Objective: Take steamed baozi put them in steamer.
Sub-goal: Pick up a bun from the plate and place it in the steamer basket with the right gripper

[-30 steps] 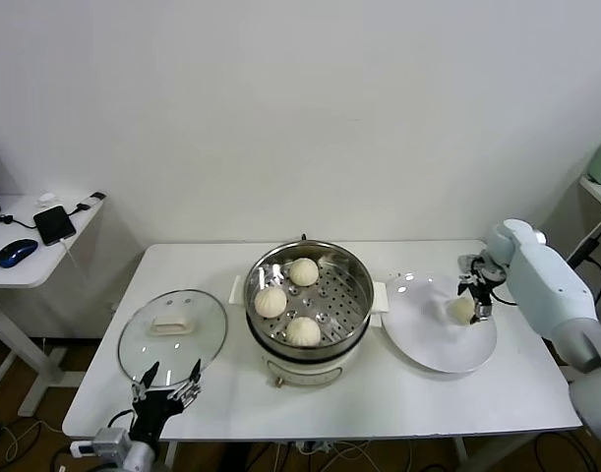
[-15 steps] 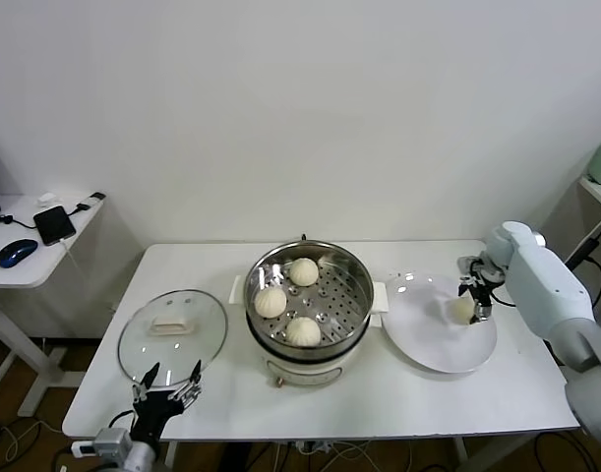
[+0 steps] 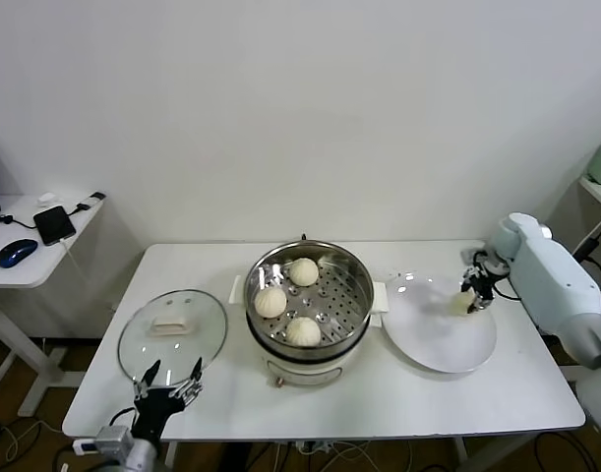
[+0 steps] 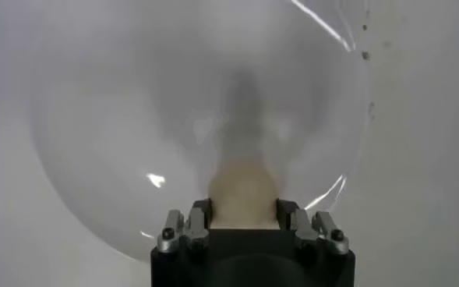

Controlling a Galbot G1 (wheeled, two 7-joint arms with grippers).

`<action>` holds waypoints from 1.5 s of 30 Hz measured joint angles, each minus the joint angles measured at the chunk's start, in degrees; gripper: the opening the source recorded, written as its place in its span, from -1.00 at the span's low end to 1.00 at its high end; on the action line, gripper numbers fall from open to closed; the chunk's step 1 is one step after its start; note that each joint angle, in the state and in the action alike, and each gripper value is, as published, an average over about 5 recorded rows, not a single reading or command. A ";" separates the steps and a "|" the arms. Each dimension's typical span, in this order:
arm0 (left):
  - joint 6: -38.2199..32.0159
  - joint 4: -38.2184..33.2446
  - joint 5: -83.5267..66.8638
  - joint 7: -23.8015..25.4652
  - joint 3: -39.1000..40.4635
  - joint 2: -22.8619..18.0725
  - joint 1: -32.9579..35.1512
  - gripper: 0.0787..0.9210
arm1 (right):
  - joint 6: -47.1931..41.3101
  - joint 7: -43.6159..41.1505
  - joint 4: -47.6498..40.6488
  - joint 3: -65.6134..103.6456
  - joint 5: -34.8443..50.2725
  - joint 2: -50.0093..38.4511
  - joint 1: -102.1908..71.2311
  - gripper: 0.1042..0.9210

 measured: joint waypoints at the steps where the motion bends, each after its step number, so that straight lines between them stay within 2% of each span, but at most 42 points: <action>1: -0.11 0.04 0.24 -0.09 0.05 -0.02 -0.09 0.77 | -1.05 -0.23 1.29 -1.05 1.50 -0.59 0.39 0.10; 13: -1.16 -0.04 3.40 -1.25 -0.27 0.52 -1.26 0.77 | -18.31 0.12 22.31 -24.40 28.25 -6.94 16.70 0.10; 19: -1.12 -0.76 3.54 -1.36 -0.51 1.04 -2.16 0.77 | -27.72 2.08 31.40 -37.53 43.38 -6.21 27.80 0.10; 24: -1.17 -1.08 3.55 -1.42 -0.45 1.20 -2.67 0.77 | -33.41 3.63 35.38 -46.01 52.56 -3.47 34.10 0.10; 33: -1.42 -1.54 3.09 -1.55 -0.68 1.31 -2.79 0.77 | -39.18 6.23 36.13 -54.20 59.96 4.14 37.29 0.10; 45: -1.41 -0.97 2.60 -1.57 -0.96 1.41 -3.50 0.77 | -42.09 7.73 31.90 -57.28 60.36 11.84 33.47 0.10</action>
